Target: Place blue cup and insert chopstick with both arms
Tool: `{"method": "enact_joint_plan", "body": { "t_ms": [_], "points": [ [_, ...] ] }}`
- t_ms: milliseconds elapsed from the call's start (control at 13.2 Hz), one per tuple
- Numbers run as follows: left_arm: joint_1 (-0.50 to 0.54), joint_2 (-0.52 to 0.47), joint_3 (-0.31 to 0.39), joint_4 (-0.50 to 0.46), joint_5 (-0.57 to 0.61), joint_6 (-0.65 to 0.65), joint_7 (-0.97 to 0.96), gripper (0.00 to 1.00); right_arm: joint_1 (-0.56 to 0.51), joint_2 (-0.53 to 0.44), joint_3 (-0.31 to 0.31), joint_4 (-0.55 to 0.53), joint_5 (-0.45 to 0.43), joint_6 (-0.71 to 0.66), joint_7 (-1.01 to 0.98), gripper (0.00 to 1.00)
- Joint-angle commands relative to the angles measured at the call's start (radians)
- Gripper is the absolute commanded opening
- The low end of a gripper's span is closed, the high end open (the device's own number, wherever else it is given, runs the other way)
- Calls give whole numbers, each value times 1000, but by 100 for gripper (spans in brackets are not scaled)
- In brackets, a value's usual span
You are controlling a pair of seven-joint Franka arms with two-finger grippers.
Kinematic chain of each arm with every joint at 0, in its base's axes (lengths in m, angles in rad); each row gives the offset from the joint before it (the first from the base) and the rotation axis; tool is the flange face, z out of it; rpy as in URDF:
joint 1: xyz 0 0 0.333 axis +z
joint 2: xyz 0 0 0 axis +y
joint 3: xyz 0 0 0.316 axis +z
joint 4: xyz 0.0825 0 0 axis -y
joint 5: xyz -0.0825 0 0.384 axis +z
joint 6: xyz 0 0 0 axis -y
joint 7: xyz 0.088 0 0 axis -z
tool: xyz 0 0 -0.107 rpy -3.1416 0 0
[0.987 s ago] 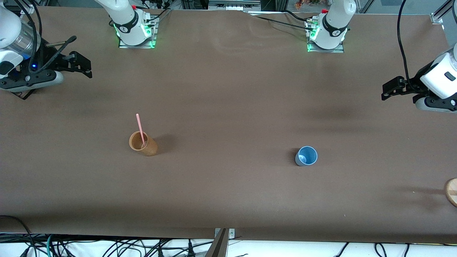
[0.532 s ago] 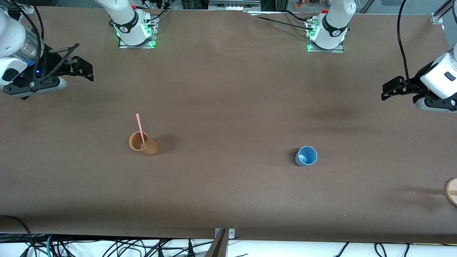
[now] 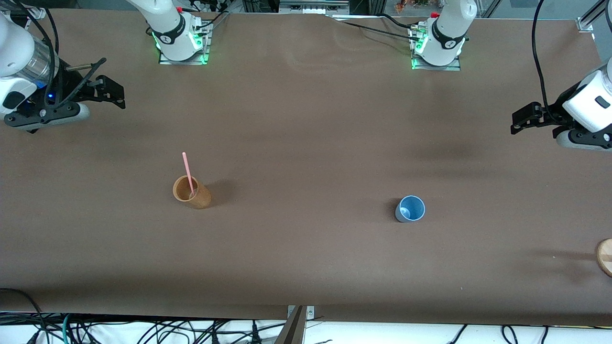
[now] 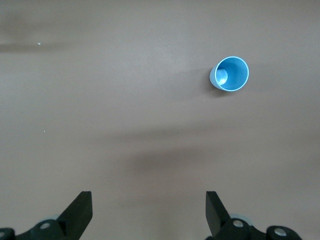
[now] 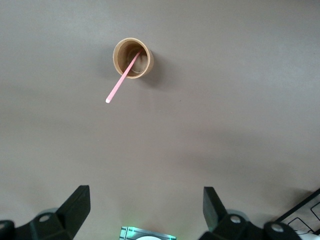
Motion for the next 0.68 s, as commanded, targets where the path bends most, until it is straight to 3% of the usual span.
{"method": "enact_joint_plan", "body": {
  "t_ms": [0, 608],
  "points": [
    [5, 11, -5, 27, -10, -19, 17, 100, -6, -12, 7, -11, 0, 8, 12, 100],
    [-14, 17, -7, 27, -11, -18, 23, 100, -8, -6, 9, -23, 3, 32, 14, 100]
  ]
}}
